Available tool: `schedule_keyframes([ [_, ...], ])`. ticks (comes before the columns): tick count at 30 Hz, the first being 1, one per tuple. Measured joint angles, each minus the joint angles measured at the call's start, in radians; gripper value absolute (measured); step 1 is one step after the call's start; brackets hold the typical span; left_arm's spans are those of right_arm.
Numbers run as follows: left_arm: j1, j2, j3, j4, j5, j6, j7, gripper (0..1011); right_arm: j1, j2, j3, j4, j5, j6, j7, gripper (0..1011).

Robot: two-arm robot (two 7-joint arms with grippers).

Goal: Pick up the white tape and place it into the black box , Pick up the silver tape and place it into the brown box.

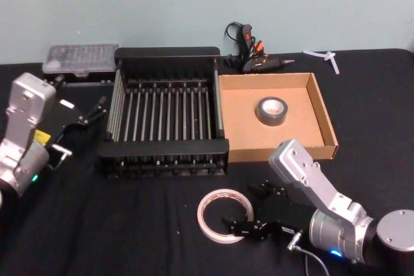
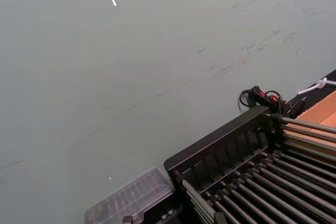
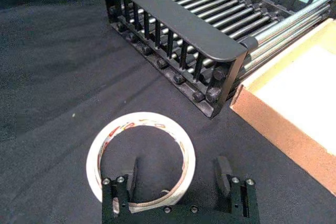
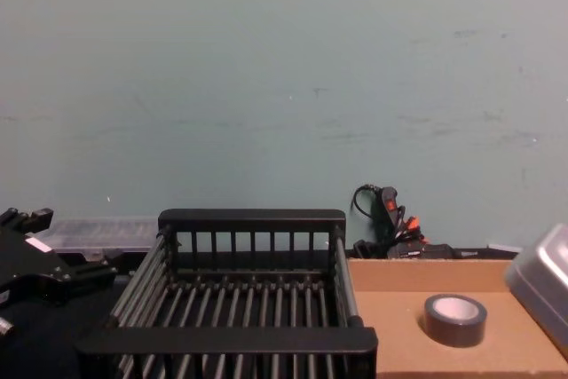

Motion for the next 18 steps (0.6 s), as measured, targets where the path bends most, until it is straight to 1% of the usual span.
schedule_keyframes([
  [4, 0.0, 0.0, 0.0, 0.0, 0.0, 0.0, 0.0, 1001, 0.0, 0.0, 0.0, 0.0, 0.0, 0.0, 0.0, 916],
  [5, 0.0, 0.0, 0.0, 0.0, 0.0, 0.0, 0.0, 1001, 0.0, 0.0, 0.0, 0.0, 0.0, 0.0, 0.0, 870],
  [8, 0.0, 0.0, 0.0, 0.0, 0.0, 0.0, 0.0, 1001, 0.0, 0.0, 0.0, 0.0, 0.0, 0.0, 0.0, 811],
  [9, 0.0, 0.0, 0.0, 0.0, 0.0, 0.0, 0.0, 1001, 0.0, 0.0, 0.0, 0.0, 0.0, 0.0, 0.0, 765],
  [10, 0.0, 0.0, 0.0, 0.0, 0.0, 0.0, 0.0, 1001, 0.0, 0.0, 0.0, 0.0, 0.0, -0.001, 0.0, 748],
  [12, 0.0, 0.0, 0.0, 0.0, 0.0, 0.0, 0.0, 1001, 0.0, 0.0, 0.0, 0.0, 0.0, -0.001, 0.0, 677],
  [13, 0.0, 0.0, 0.0, 0.0, 0.0, 0.0, 0.0, 1001, 0.0, 0.0, 0.0, 0.0, 0.0, -0.001, 0.0, 677],
  [14, 0.0, 0.0, 0.0, 0.0, 0.0, 0.0, 0.0, 1001, 0.0, 0.0, 0.0, 0.0, 0.0, -0.001, 0.0, 609],
  [16, 0.0, 0.0, 0.0, 0.0, 0.0, 0.0, 0.0, 1001, 0.0, 0.0, 0.0, 0.0, 0.0, -0.001, 0.0, 569],
  [17, 0.0, 0.0, 0.0, 0.0, 0.0, 0.0, 0.0, 1001, 0.0, 0.0, 0.0, 0.0, 0.0, -0.001, 0.0, 507],
  [18, 0.0, 0.0, 0.0, 0.0, 0.0, 0.0, 0.0, 1001, 0.0, 0.0, 0.0, 0.0, 0.0, -0.001, 0.0, 486],
])
